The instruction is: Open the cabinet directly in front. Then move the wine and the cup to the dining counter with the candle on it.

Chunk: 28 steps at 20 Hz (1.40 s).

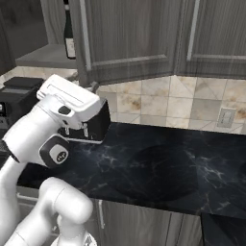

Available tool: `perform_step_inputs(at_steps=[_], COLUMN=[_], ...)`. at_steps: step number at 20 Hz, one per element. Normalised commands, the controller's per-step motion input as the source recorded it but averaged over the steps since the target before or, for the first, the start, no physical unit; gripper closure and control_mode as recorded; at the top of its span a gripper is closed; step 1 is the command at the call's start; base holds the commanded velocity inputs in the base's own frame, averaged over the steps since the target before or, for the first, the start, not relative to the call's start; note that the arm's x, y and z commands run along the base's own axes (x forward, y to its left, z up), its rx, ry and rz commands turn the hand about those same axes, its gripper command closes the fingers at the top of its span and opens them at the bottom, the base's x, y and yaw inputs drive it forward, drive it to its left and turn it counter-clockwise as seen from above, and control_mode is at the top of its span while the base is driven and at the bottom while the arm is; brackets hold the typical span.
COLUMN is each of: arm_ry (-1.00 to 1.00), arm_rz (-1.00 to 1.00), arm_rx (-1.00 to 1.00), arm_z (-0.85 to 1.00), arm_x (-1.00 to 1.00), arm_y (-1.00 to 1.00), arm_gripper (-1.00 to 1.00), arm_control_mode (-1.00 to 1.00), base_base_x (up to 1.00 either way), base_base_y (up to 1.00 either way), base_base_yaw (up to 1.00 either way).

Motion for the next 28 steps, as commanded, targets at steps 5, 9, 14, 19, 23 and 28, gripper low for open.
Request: perform_step_inputs(at_steps=[5,9,14,19,23,28], arm_ry=[0.05,0.30,0.32,0.00,0.02,0.04], arm_rz=[0.13,0.13,0.09,-0.01,-0.09,-0.14], arm_rx=[-0.02,0.00,0.02,0.00,0.00,0.00], arm_z=[0.21,0.58,0.24,0.00,0.00,0.00], arm_x=[-0.36,-0.33,-0.05,0.21,0.62,0.95], arm_y=[1.00,1.00,0.59,0.05,0.37,0.13], arm_gripper=[-1.00,-1.00,-1.00,-1.00,-1.00,-1.00], arm_control_mode=[-1.00,-1.00,-1.00,-1.00,-1.00,-1.00], base_base_x=[0.00,0.00,0.00,0.00,0.00,0.00], base_base_y=[0.00,0.00,0.00,0.00,0.00,0.00], base_base_yaw=[0.00,0.00,0.00,0.00,0.00,0.00])
